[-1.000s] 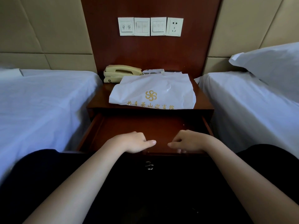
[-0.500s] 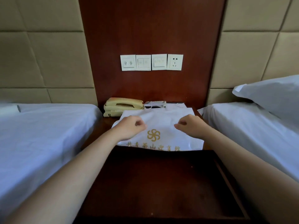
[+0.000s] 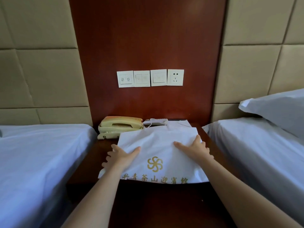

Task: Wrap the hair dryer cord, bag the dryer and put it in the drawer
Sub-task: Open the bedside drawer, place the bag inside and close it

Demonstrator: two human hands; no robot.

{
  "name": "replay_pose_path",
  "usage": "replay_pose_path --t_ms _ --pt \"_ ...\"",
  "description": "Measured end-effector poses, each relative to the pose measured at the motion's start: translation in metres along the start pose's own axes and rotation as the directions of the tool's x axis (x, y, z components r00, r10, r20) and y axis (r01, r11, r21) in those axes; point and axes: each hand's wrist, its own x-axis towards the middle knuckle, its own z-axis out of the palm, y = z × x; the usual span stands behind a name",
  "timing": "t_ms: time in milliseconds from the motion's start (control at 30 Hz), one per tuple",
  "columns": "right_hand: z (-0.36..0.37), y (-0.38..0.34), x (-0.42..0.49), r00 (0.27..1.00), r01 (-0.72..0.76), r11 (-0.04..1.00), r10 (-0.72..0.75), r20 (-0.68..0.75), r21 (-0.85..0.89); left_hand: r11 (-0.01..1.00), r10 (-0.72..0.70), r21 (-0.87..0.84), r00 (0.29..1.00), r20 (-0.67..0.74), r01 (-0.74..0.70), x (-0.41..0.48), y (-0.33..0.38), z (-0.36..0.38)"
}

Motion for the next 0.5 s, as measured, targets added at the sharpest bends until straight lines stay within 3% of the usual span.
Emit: replay_pose_path --t_ms 233,500 --pt "0.0 0.0 0.013 0.989 -0.062 0.988 0.042 0.143 0.139 0.969 -0.061 -0.241 0.998 -0.013 0.057 0.008 -0.001 -0.007" --pt "-0.002 -0.003 0.007 0.984 -0.074 0.979 0.04 0.174 0.191 0.853 -0.114 -0.507 0.992 0.058 0.127 0.014 -0.002 -0.014"
